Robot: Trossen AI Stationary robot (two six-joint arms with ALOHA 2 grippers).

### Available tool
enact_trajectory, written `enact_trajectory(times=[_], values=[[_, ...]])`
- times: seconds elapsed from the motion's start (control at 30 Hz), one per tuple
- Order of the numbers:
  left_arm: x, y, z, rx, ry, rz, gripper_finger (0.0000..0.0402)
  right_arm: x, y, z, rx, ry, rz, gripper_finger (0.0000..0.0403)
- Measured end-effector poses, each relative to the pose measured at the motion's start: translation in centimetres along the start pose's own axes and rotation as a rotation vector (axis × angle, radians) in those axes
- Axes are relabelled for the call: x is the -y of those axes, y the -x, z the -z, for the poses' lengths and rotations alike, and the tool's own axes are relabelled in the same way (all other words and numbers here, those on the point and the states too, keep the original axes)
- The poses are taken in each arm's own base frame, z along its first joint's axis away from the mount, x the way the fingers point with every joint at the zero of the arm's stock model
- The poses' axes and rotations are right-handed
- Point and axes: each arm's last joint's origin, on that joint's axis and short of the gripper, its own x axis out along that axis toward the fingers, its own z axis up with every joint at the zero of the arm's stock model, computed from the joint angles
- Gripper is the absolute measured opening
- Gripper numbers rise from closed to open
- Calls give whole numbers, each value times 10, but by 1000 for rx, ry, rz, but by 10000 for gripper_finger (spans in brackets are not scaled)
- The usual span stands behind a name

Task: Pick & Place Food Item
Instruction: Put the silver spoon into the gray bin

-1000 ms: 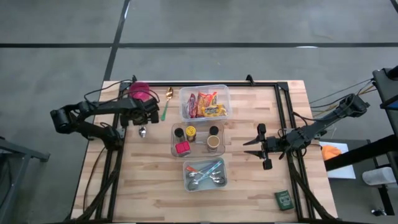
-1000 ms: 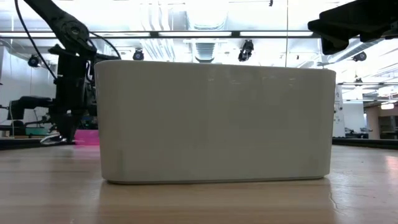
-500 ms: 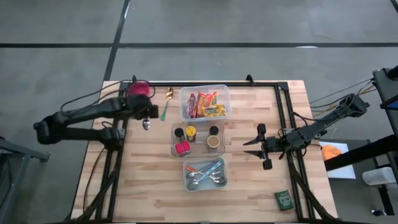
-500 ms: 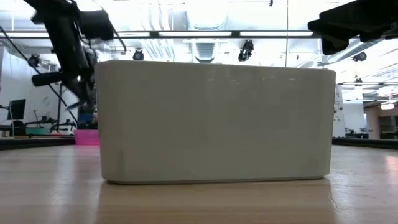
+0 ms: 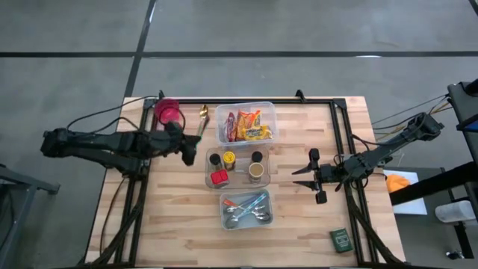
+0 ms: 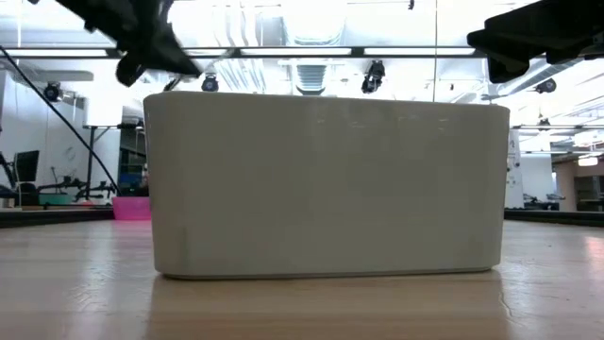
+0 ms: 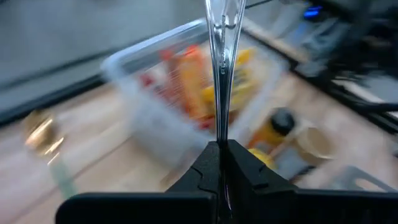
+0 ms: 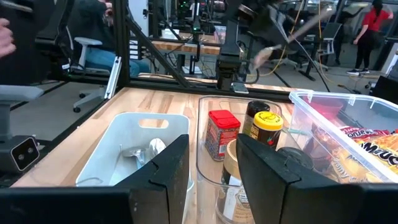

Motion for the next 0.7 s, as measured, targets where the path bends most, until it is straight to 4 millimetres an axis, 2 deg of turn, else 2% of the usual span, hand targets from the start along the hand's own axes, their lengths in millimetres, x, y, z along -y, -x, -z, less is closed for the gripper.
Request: enact_trajectory(times=[0.13, 0.27, 0.7], values=[[22, 2, 0, 69, -97, 120, 9, 0, 0, 0, 0, 0, 0, 130], [36, -6, 0, 73, -146, 152, 9, 0, 0, 0, -2, 1, 0, 130], [100, -65, 3, -138, -282, 310, 9, 0, 0, 0, -3, 1, 0, 130]])
